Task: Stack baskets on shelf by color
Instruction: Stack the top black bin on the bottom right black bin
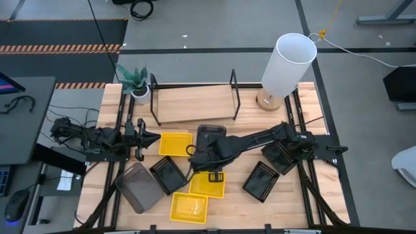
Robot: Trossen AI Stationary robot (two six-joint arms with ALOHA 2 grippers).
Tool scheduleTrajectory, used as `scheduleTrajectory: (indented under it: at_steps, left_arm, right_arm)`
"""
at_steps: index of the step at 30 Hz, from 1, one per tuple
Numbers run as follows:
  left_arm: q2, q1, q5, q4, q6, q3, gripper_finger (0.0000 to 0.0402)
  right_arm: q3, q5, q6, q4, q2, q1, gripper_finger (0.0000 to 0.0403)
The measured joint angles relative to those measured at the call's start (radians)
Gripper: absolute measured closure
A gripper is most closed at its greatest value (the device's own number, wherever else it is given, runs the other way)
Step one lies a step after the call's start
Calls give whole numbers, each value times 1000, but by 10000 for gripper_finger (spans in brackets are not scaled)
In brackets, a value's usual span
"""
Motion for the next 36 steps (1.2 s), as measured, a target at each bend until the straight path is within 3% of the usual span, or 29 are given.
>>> scheduleTrajectory:
  at_steps: [4,8,19,28,36]
  left_arm:
    - [0,0,0,0,0,0,368]
    - [0,0,0,0,0,0,373]
    - [0,0,0,0,0,0,368]
    - [0,0,0,0,0,0,369]
    - [0,0,0,0,0,0,370]
  right_arm:
    - [-9,8,6,-21,-47,19,227]
    - [-110,6,97,-24,-114,48,238]
    - [-603,-205,384,181,-280,73,245]
    - [-897,-210,459,155,-440,-20,245]
    - [-1229,-257,726,257,-695,-100,245]
